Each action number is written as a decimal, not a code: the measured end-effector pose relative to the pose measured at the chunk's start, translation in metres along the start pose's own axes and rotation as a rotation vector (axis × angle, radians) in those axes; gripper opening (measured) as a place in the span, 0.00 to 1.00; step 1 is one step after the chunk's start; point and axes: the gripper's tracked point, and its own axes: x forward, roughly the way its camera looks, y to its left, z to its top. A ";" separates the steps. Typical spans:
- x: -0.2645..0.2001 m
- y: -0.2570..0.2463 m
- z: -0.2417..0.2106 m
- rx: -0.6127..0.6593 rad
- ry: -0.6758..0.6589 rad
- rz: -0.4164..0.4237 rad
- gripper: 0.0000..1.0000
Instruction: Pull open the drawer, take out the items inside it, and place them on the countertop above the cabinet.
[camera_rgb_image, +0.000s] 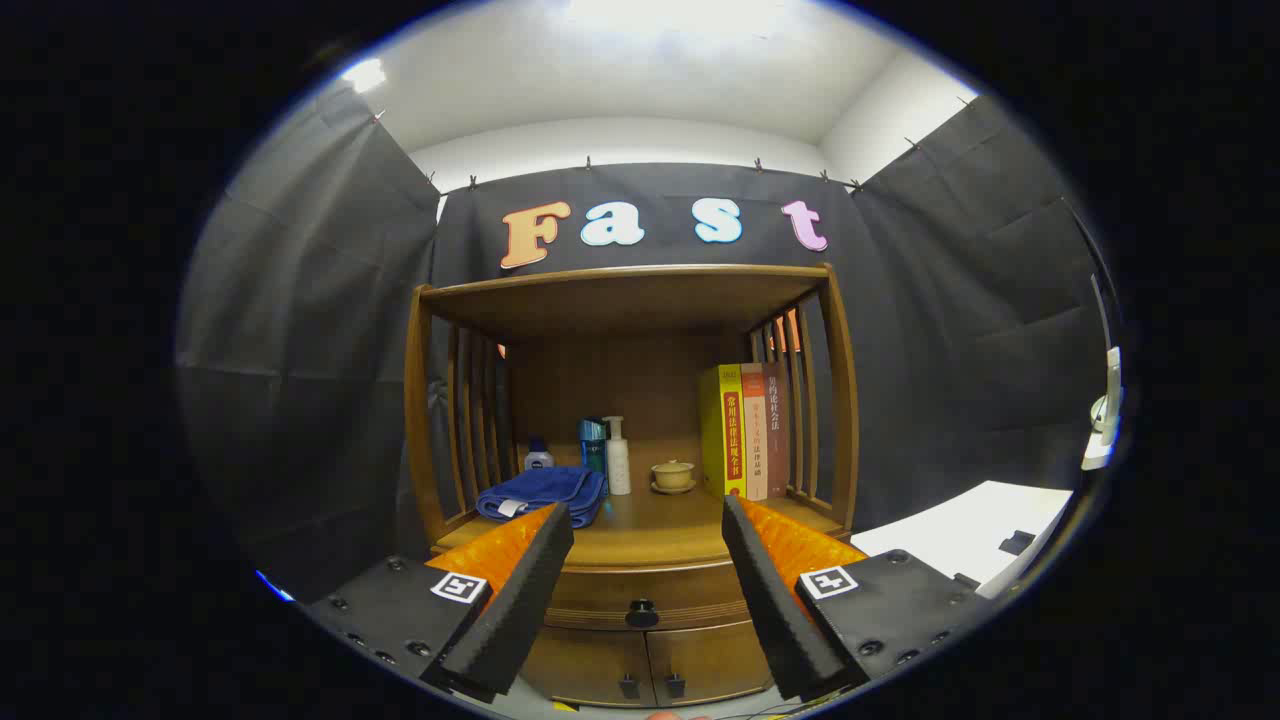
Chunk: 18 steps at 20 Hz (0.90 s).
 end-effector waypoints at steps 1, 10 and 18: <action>0.001 0.000 -0.001 -0.003 0.005 0.000 0.98; -0.001 -0.009 0.002 0.001 -0.003 -0.015 0.98; -0.002 -0.008 0.002 0.002 -0.008 -0.014 0.98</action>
